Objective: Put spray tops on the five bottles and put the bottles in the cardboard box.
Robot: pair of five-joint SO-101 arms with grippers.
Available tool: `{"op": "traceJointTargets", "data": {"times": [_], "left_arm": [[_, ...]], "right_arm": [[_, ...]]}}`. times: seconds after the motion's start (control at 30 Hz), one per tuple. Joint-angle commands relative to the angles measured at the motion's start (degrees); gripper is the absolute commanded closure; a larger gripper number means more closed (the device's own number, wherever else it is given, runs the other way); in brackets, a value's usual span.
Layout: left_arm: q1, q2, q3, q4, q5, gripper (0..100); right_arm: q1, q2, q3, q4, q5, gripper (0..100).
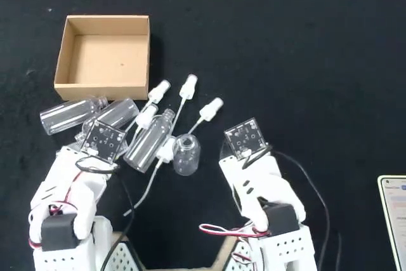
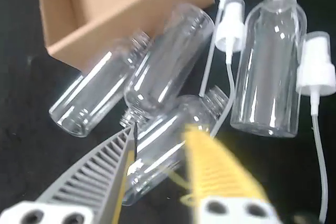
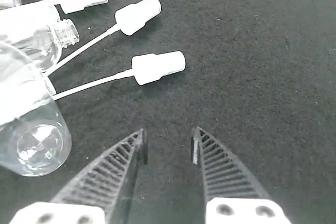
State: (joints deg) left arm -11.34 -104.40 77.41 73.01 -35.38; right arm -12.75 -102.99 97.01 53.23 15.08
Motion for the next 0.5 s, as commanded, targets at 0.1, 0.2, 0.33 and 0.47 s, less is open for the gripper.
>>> {"op": "traceJointTargets", "data": {"times": [0.1, 0.2, 0.33, 0.47], "left_arm": [[-5.32, 0.62, -4.7, -5.89, -0.97, 75], [-6.37, 2.02, -3.47, -5.98, -2.29, 74], [-6.64, 9.05, -3.65, -6.07, -7.38, 74], [-6.64, 18.9, -7.96, -6.07, -9.93, 74]], "right_arm": [[-0.53, -5.05, -0.48, 0.44, 0.18, 85.3], [-0.53, -5.05, -0.48, 0.44, 0.18, 85.3], [-0.53, -5.05, -0.48, 0.44, 0.18, 85.3], [-0.53, -5.05, -0.48, 0.44, 0.18, 85.3]]}}
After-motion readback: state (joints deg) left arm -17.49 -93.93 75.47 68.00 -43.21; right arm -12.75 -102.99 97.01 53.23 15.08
